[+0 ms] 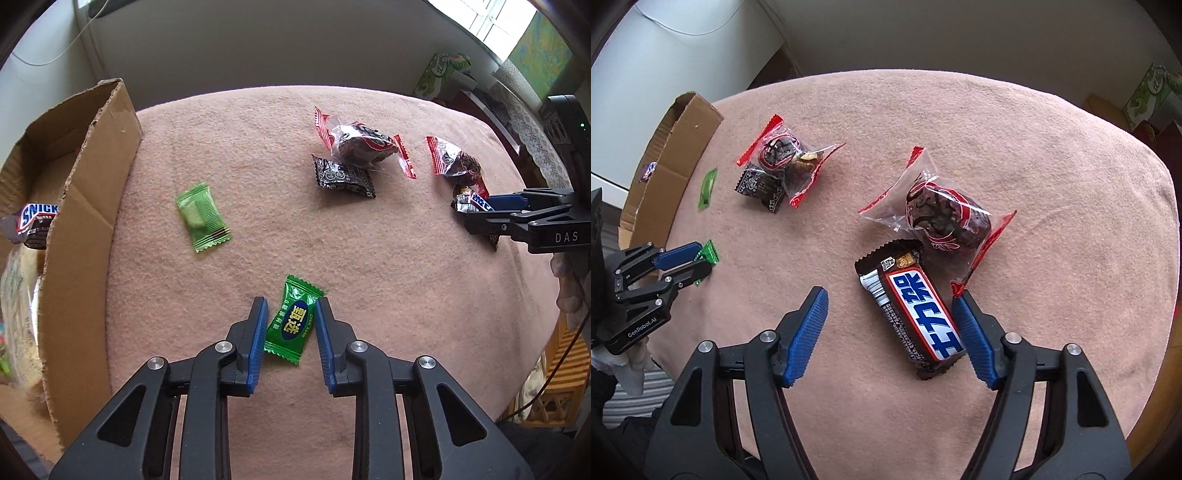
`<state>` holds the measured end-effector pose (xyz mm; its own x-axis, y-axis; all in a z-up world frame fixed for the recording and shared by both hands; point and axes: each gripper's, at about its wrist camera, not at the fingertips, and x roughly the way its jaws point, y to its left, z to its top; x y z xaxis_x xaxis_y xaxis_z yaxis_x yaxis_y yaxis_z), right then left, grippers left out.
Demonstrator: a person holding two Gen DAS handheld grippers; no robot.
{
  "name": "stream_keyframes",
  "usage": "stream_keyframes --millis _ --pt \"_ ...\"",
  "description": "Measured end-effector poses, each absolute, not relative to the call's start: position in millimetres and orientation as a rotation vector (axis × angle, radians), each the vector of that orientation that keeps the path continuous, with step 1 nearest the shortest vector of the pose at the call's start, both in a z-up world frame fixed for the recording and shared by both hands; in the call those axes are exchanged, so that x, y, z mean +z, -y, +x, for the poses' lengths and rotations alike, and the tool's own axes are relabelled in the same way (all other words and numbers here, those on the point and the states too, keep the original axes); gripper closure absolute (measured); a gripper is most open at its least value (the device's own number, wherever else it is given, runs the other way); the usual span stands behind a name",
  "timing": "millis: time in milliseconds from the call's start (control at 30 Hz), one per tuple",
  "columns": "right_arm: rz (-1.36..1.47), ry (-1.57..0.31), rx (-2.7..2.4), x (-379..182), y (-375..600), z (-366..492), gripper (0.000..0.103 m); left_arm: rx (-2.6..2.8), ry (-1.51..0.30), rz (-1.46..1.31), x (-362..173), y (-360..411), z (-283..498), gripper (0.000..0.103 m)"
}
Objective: Organize snacks
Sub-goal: 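Grasp the green wrapped candy with the left tool while the right tool grasps the small Snickers bar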
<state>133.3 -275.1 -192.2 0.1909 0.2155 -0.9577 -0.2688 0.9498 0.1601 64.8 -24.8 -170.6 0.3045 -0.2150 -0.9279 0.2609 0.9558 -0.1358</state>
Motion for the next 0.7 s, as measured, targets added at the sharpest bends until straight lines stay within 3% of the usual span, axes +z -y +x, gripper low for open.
stream_keyframes --millis 100,300,500,700 --pt "-0.123 -1.33 0.33 -193 267 135 0.041 -0.303 -1.215 0.032 -170 25 65 0.083" --pt "-0.125 -1.325 0.315 -191 266 133 0.068 -0.281 -1.213 -0.031 -170 15 64 0.087" --pt "-0.08 -1.312 0.318 -189 271 120 0.071 -0.262 -1.207 -0.088 -166 3 56 0.092" --pt "-0.049 -1.31 0.311 -189 269 115 0.071 -0.295 -1.206 -0.051 -168 9 53 0.091"
